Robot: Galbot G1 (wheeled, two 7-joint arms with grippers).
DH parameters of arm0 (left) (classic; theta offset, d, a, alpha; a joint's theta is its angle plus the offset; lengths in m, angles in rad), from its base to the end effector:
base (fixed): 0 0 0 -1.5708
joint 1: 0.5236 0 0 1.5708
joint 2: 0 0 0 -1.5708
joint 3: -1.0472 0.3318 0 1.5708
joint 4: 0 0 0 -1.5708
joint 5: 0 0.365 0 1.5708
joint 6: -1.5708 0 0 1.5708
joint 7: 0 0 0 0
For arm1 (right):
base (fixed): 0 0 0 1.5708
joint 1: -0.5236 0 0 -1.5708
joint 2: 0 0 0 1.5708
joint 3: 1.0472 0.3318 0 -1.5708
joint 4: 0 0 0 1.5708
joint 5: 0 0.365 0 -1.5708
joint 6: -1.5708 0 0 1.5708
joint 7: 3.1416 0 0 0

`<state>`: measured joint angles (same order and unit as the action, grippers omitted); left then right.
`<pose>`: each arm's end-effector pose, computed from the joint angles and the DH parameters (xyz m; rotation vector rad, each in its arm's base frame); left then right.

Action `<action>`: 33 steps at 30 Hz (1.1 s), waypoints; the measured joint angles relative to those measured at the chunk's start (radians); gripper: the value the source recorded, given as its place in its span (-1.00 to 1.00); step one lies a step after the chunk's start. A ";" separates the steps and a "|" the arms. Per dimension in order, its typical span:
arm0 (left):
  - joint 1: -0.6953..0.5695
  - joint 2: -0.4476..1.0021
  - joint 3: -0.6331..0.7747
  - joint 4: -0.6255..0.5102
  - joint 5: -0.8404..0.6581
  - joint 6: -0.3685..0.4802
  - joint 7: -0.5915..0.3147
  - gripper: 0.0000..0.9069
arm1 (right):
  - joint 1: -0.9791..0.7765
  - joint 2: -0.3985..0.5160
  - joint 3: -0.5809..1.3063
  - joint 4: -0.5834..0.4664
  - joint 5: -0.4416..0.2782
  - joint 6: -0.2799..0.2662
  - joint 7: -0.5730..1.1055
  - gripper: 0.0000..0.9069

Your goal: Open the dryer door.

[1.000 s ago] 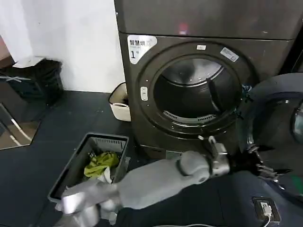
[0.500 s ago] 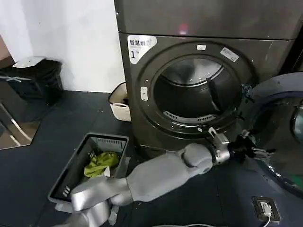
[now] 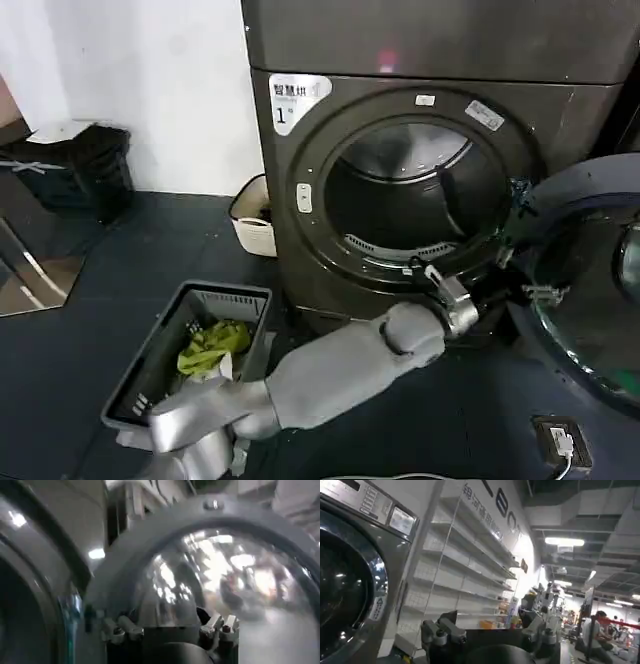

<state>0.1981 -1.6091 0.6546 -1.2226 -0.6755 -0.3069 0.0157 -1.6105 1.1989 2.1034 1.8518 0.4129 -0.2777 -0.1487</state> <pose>0.4199 -0.3342 -0.1947 1.4589 2.3600 -0.1703 -0.0493 -0.4105 -0.0722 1.6453 2.5485 -0.5367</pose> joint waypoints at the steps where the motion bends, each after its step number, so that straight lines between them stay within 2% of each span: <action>1: 0.005 0.000 0.000 -0.014 0.003 -0.013 -0.009 1.00 | 0.000 -0.003 0.000 0.000 0.000 0.000 0.000 1.00; 7: 0.039 0.019 -0.013 -0.114 0.003 -0.095 -0.013 1.00 | 0.015 -0.015 -0.017 0.002 -0.008 -0.007 -0.001 1.00; 12: 0.061 0.220 -0.026 -0.191 -0.035 -0.156 -0.009 1.00 | 0.032 -0.017 -0.036 0.002 -0.022 -0.008 -0.002 1.00; 17: 0.092 0.387 -0.047 -0.276 -0.044 -0.175 -0.009 1.00 | 0.039 -0.024 -0.034 0.005 -0.025 -0.013 -0.002 1.00; 23: 0.143 0.585 -0.079 -0.418 -0.063 -0.135 0.003 1.00 | 0.044 -0.039 -0.011 0.012 -0.050 -0.016 0.007 1.00; 27: 0.184 0.753 -0.106 -0.519 -0.115 -0.071 0.065 1.00 | 0.049 -0.044 0.004 0.022 -0.054 -0.017 0.007 1.00; 33: 0.250 0.997 -0.158 -0.641 -0.102 0.052 0.092 1.00 | 0.054 -0.050 0.009 0.031 -0.061 -0.023 0.007 1.00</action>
<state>0.4485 -0.6117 0.4963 -1.8635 -0.7772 -0.2545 0.1078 -1.5560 1.1492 2.1129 1.8826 0.3517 -0.3005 -0.1421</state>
